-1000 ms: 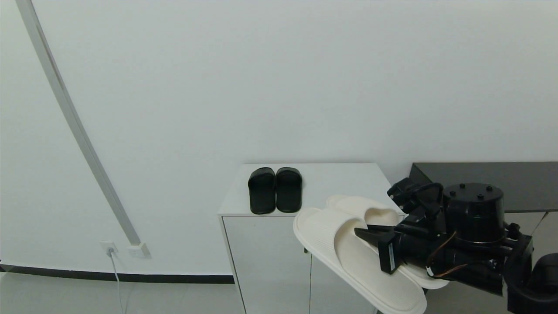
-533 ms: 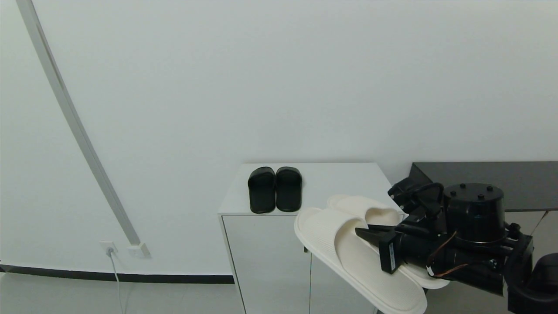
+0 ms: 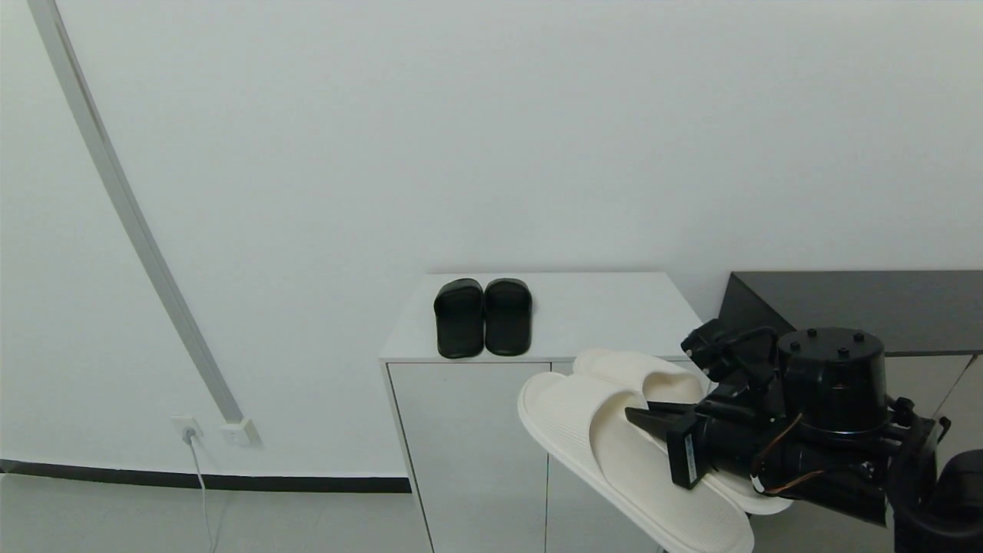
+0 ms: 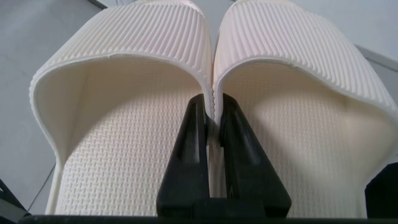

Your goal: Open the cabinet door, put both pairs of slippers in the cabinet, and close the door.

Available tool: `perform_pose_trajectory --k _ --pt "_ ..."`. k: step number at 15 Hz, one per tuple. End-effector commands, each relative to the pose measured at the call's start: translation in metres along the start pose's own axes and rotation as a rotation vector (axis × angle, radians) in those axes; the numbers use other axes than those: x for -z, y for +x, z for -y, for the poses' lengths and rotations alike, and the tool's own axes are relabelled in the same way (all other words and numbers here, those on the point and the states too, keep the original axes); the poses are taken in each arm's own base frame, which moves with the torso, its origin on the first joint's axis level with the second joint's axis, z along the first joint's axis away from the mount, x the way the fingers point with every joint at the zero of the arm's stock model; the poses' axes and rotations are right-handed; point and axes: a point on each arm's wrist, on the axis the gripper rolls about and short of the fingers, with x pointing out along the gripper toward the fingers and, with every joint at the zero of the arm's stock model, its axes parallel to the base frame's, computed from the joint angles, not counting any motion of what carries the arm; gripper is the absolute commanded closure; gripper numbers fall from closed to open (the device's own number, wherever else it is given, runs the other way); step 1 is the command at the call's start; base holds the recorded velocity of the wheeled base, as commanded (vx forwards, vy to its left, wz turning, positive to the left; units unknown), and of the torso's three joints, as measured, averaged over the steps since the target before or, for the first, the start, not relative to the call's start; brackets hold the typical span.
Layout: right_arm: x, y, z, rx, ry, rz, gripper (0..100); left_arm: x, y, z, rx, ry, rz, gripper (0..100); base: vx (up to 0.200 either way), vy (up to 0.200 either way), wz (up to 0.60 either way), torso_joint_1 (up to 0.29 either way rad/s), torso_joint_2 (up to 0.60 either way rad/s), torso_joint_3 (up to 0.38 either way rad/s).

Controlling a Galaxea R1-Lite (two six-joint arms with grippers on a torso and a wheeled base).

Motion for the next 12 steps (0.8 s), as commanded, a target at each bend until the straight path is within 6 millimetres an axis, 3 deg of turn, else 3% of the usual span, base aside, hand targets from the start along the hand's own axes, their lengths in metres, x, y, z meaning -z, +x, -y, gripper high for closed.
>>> perform_pose_trajectory --k 1,12 --pt "0.0021 0.002 0.0002 0.0 0.001 -0.01 100 -0.0001 0.0001 0.0 -0.002 0.0 0.0 0 0.0 0.0 0.0 -0.159 0.34 0.193" --pt "0.0071 0.0095 -0.0013 -0.009 -0.019 -0.03 100 -0.0001 0.0001 -0.0001 -0.001 0.0 0.0 0 0.0 0.0 0.0 -0.183 0.43 0.243"
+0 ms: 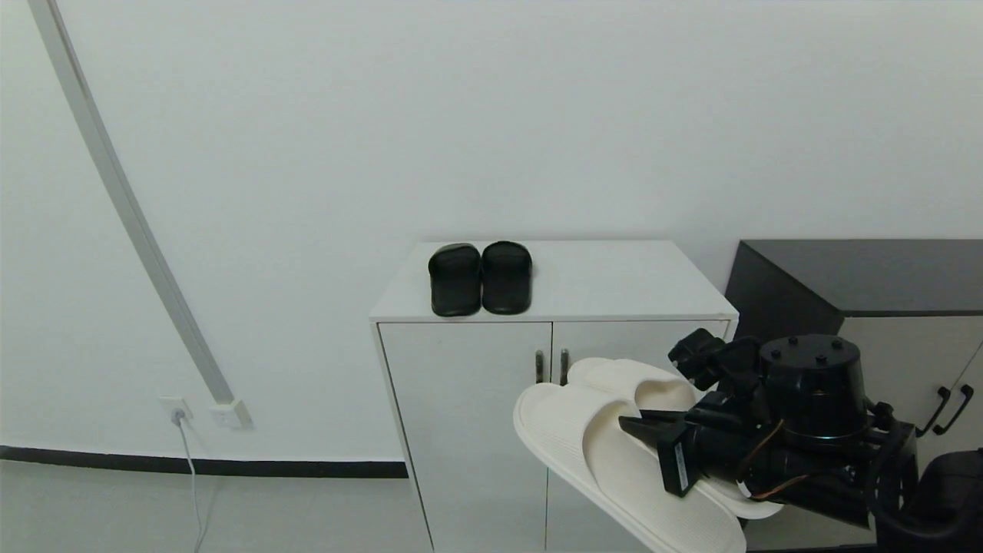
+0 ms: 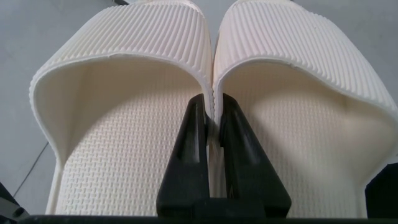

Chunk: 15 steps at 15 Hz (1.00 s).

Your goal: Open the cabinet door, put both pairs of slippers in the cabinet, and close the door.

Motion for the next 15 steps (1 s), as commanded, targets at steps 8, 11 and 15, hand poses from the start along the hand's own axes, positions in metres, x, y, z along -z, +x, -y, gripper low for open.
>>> perform_pose_trajectory --k 8,11,15 --pt "0.0045 0.0 -0.0013 -0.006 -0.026 -0.018 100 0.0 0.0001 0.0 -0.001 0.0 -0.001 0 0.0 0.0 0.0 -0.209 0.53 0.321" --pt "0.0073 -0.0012 -0.0021 -0.009 -0.028 -0.026 100 0.0 0.0001 0.0 -0.001 -0.002 -0.001 0 0.0 0.0 0.0 -0.167 0.49 0.33" --pt "0.0089 -0.0033 -0.0051 -0.019 -0.032 -0.026 100 0.0 0.0001 0.0 -0.002 -0.002 -0.001 0 0.0 0.0 0.0 -0.151 0.47 0.333"
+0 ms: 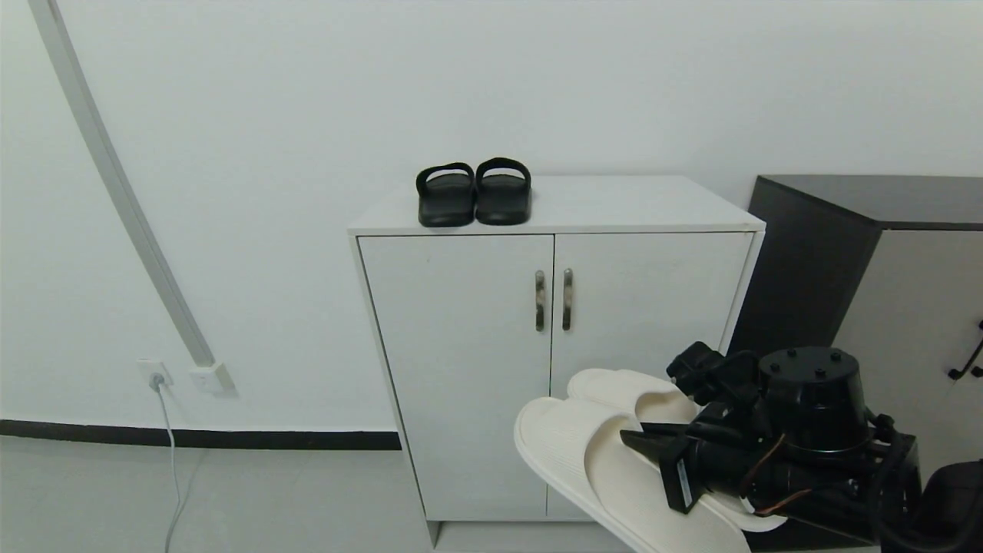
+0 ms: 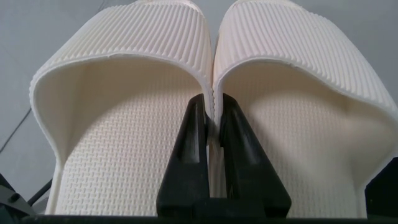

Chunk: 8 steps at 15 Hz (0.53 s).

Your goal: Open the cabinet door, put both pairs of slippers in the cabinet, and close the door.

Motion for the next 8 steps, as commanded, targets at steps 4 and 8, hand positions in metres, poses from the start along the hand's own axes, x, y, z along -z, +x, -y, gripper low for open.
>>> perform_pose_trajectory --k 4,8 --pt "0.008 -0.005 -0.003 -0.012 -0.003 -0.012 100 0.0 0.0 0.0 0.002 0.001 -0.001 0 0.0 0.0 0.0 -0.108 0.46 0.345" --pt "0.011 -0.005 -0.003 -0.013 -0.002 -0.022 100 0.0 0.0 0.0 0.003 0.003 -0.001 0 0.0 0.0 0.0 -0.052 0.43 0.36"
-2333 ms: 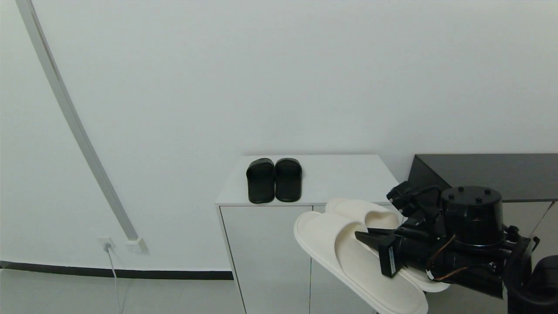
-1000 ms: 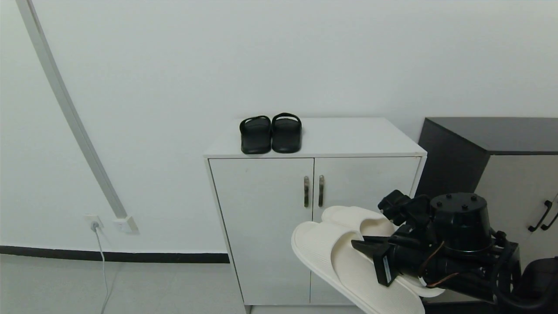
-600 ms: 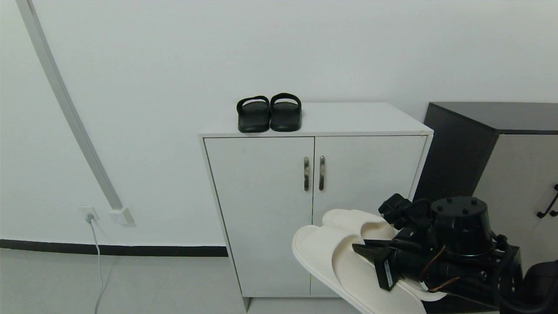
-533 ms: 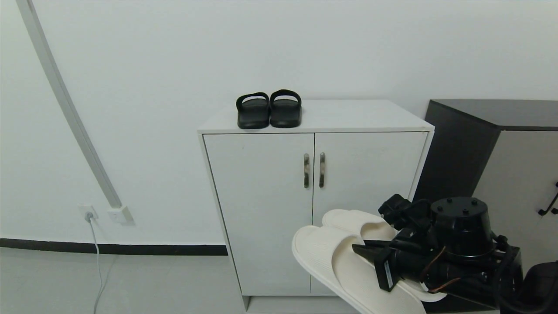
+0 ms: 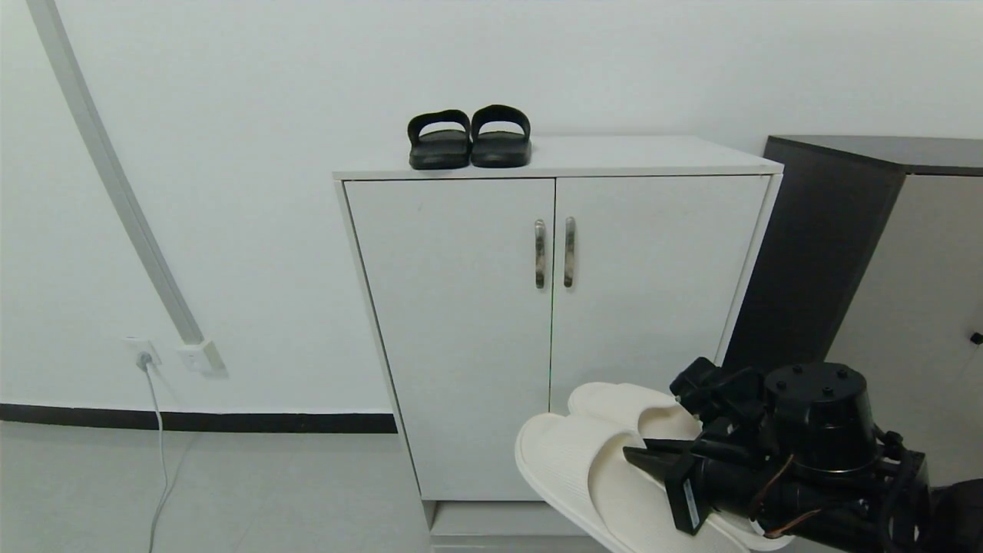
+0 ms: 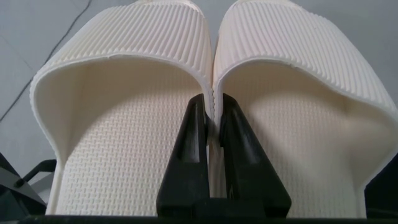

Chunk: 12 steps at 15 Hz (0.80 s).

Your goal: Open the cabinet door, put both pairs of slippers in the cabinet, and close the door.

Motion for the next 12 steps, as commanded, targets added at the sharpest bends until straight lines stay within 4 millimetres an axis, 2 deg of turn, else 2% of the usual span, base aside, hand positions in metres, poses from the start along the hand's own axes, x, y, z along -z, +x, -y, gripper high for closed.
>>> perform_pose_trajectory --k 1,12 --pt "0.0018 -0.0003 -0.0002 -0.001 0.0 -0.005 100 0.0 0.0001 0.0 0.0 0.0 -0.002 0 0.0 0.0 0.0 -0.007 0.12 0.056" --pt "0.0055 -0.0021 0.0009 0.004 -0.002 0.023 100 -0.0014 0.0016 0.0 -0.005 0.018 -0.022 0 0.0 0.0 0.0 -0.002 0.01 0.016"
